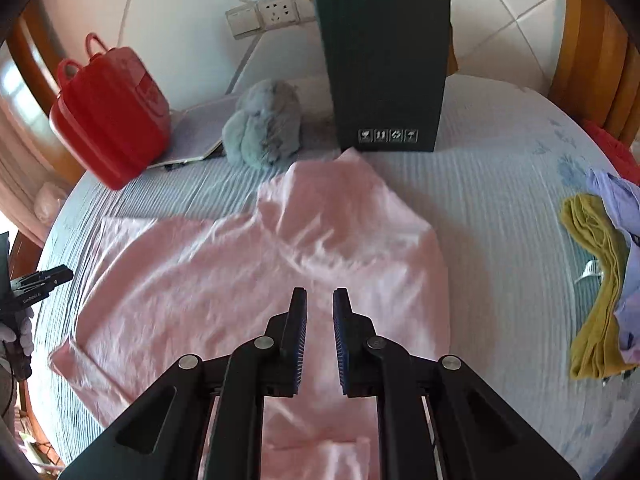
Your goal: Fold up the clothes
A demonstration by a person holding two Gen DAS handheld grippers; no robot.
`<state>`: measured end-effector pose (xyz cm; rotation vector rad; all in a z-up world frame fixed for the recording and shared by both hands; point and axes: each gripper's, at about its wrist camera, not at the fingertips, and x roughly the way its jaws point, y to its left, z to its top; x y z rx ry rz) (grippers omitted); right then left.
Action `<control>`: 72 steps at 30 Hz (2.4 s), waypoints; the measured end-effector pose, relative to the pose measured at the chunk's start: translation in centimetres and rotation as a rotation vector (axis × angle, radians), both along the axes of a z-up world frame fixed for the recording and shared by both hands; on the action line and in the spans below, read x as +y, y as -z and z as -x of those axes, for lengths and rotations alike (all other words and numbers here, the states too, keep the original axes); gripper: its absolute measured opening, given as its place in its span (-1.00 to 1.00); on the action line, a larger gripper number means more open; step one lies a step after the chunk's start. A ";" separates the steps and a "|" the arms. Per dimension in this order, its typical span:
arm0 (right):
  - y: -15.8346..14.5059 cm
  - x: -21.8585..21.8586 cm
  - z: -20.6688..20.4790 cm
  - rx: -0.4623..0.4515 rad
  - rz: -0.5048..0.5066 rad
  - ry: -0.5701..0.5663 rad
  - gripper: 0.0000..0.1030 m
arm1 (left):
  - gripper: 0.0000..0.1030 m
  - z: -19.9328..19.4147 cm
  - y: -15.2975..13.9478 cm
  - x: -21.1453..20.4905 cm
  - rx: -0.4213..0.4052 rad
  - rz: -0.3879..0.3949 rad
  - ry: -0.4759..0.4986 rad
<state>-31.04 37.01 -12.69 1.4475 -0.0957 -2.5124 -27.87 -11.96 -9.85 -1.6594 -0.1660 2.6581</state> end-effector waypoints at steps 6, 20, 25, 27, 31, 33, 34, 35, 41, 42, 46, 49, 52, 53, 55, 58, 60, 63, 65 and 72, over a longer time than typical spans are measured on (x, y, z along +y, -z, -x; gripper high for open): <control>1.0 1.6 6.2 -0.012 -0.023 0.031 -0.26 | -0.08 6.1 2.5 -0.1 -0.009 0.013 0.001; 4.9 -1.0 14.4 -0.043 -0.111 -0.029 0.23 | 0.24 8.7 4.9 1.9 0.015 0.089 0.067; 5.5 -3.2 15.1 -0.021 -0.179 -0.059 0.19 | -0.59 8.2 4.8 1.9 0.028 0.070 0.066; 5.2 -4.0 15.3 -0.029 -0.190 -0.084 -0.58 | -0.86 8.2 4.7 2.1 0.020 0.060 0.068; 4.2 -5.3 15.3 -0.013 -0.209 -0.110 -0.97 | -0.88 7.8 4.2 2.5 0.019 0.096 0.075; 2.5 -5.0 14.1 0.034 -0.156 -0.106 -0.97 | -0.88 6.9 2.8 2.4 0.059 0.097 0.076; 1.1 -4.7 13.1 0.068 -0.127 -0.110 -0.97 | -0.88 6.3 1.8 2.3 0.084 0.102 0.077; -0.4 -4.3 12.0 0.102 -0.112 -0.118 -0.97 | -0.88 5.5 0.8 2.2 0.113 0.104 0.081; -6.7 -1.7 2.8 0.235 -0.085 -0.214 -0.96 | -0.88 0.5 -2.8 1.6 0.215 0.128 0.117; -7.0 -1.2 1.1 0.234 -0.085 -0.230 -0.96 | -0.88 -0.7 -2.7 1.7 0.214 0.126 0.121; -5.4 1.5 -5.7 0.125 -0.079 -0.234 -0.91 | -0.76 -4.8 -1.3 1.9 0.144 0.085 0.140; -2.0 3.2 -8.3 -0.018 -0.080 -0.157 -0.49 | -0.26 -7.5 0.5 2.2 0.035 0.075 0.146; -1.2 4.5 -10.3 -0.055 -0.052 -0.076 -0.48 | -0.24 -9.6 0.7 2.3 0.003 0.041 0.139; -1.5 5.0 -10.4 -0.051 -0.043 -0.046 -0.46 | -0.21 -10.0 0.2 2.1 0.008 0.029 0.131; -2.0 5.7 -10.2 -0.044 -0.035 0.008 -0.37 | -0.16 -10.5 -0.8 1.8 0.023 0.015 0.114; -2.5 6.1 -9.5 -0.038 -0.010 0.076 -0.36 | -0.09 -9.4 -2.1 1.8 0.040 0.027 0.085; -2.4 6.4 -9.2 -0.048 0.008 0.103 -0.36 | -0.09 -7.9 -2.0 2.0 0.029 0.025 0.066; -2.2 6.7 -8.5 -0.068 0.026 0.126 -0.36 | -0.09 -5.9 -1.2 2.2 0.001 0.016 0.044; -2.1 6.6 -7.6 -0.080 0.026 0.140 -0.36 | -0.09 -4.7 -0.7 2.3 -0.013 0.004 0.030; -0.9 6.5 -2.8 -0.101 0.018 0.205 -0.20 | -0.10 -1.9 0.5 2.9 -0.038 0.038 0.037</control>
